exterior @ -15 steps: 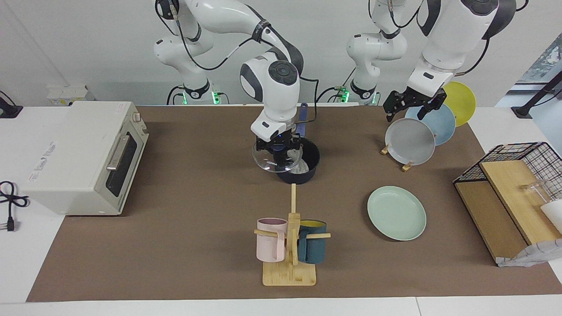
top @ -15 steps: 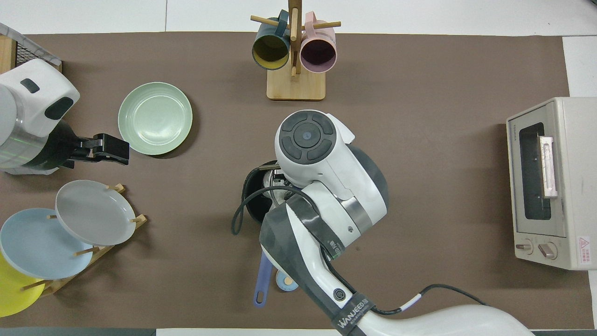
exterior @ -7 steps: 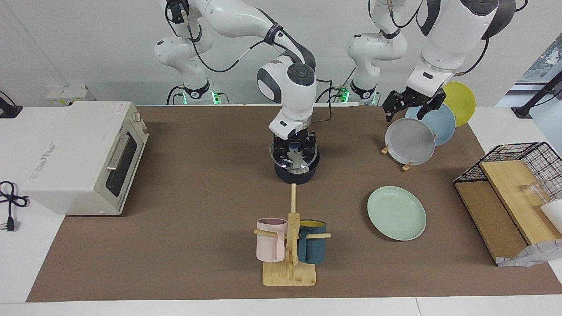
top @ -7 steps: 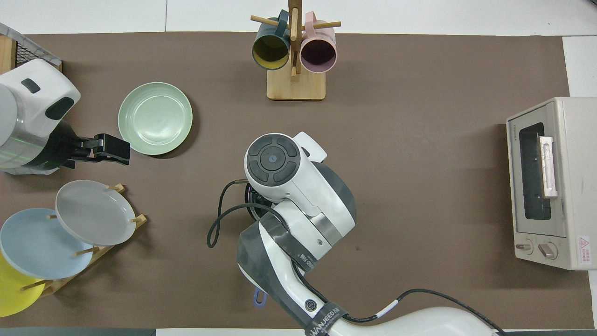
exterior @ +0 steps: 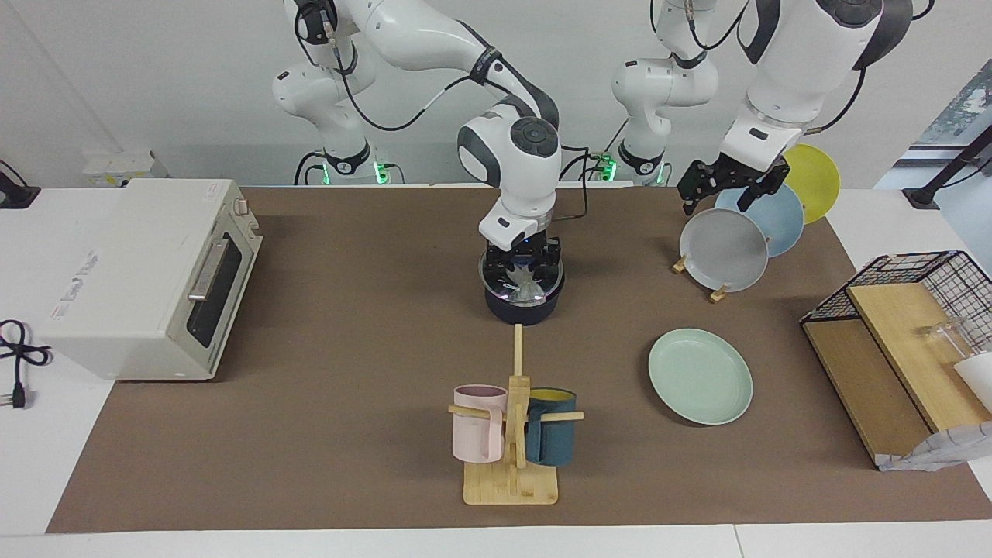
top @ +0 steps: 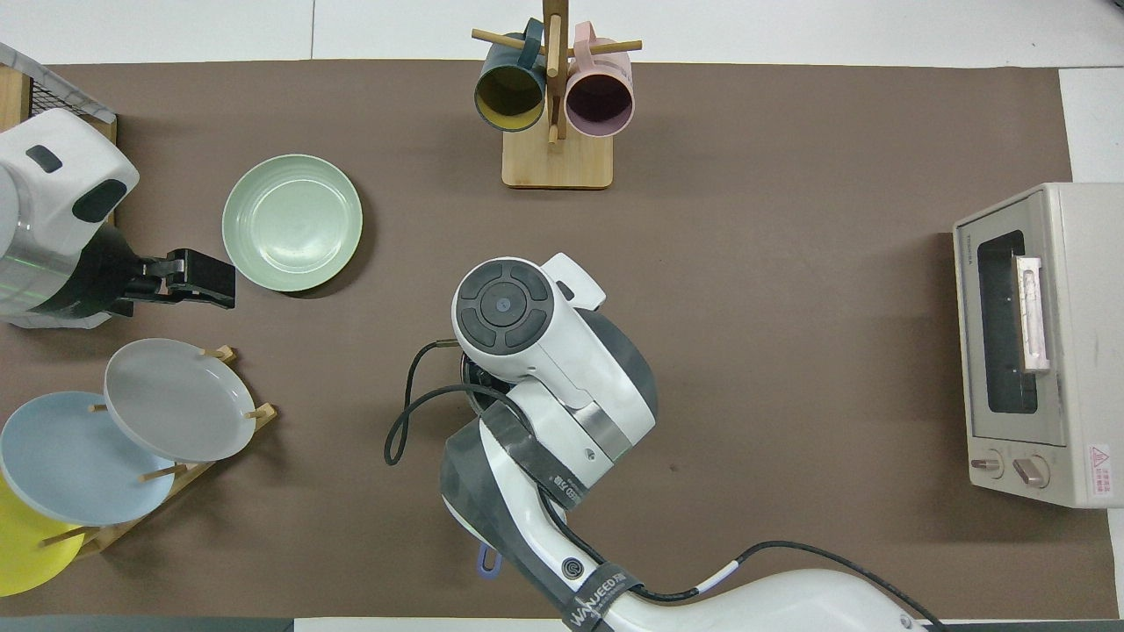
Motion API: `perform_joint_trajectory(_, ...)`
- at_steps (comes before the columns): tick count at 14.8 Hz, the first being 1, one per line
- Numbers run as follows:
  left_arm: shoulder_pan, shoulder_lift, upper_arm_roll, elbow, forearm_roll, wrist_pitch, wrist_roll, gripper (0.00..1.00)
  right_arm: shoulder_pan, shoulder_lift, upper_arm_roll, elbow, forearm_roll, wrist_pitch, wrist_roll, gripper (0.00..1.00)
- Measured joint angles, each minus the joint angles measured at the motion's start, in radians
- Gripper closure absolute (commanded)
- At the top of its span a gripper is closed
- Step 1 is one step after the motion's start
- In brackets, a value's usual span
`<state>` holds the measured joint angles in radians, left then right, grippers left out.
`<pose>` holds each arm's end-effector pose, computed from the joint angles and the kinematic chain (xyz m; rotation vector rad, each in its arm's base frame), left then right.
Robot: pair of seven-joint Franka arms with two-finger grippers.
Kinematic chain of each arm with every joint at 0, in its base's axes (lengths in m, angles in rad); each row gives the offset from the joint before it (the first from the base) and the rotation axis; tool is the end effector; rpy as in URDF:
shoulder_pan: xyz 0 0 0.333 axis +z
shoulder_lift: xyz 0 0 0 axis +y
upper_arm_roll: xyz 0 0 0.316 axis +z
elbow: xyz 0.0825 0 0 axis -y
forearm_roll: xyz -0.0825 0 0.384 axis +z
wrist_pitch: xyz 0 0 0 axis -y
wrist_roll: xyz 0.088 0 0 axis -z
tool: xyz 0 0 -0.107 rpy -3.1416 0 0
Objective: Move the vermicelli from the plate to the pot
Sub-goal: 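Lower the glass lid onto the pot with the right gripper, then release the lid and withdraw the right gripper away from the pot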
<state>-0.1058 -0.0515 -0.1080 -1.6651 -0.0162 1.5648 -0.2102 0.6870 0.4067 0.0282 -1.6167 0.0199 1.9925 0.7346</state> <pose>0.5232 -0.1169 0.6075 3.1405 -0.0047 -0.0789 0.5040 0.4366 0.3873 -3.1391 0.0470 0.0666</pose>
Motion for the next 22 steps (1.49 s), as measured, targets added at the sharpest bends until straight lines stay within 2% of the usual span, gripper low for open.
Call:
perform_joint_trajectory(15,0.021,0.000,0.005,0.000,0.000,-0.001,0.000,0.00,0.001,0.009,0.000,-0.008,0.000,0.030,0.001,0.61)
perform_joint_trajectory(17,0.021,0.000,0.005,0.000,0.000,-0.001,0.000,0.00,0.001,0.009,0.000,-0.010,0.000,0.034,0.001,0.49)
perform_joint_trajectory(19,0.021,0.000,0.005,0.000,0.000,-0.001,0.000,0.00,0.002,0.009,0.000,-0.012,0.000,0.039,0.001,0.21)
perform_joint_trajectory(20,0.021,0.000,0.005,0.000,0.000,-0.001,0.000,0.00,0.003,0.009,0.000,-0.013,0.000,0.043,0.001,0.00)
perform_joint_trajectory(22,0.021,0.000,0.005,0.000,0.000,-0.001,0.000,0.00,0.004,0.009,0.000,-0.013,-0.021,0.045,0.001,0.00)
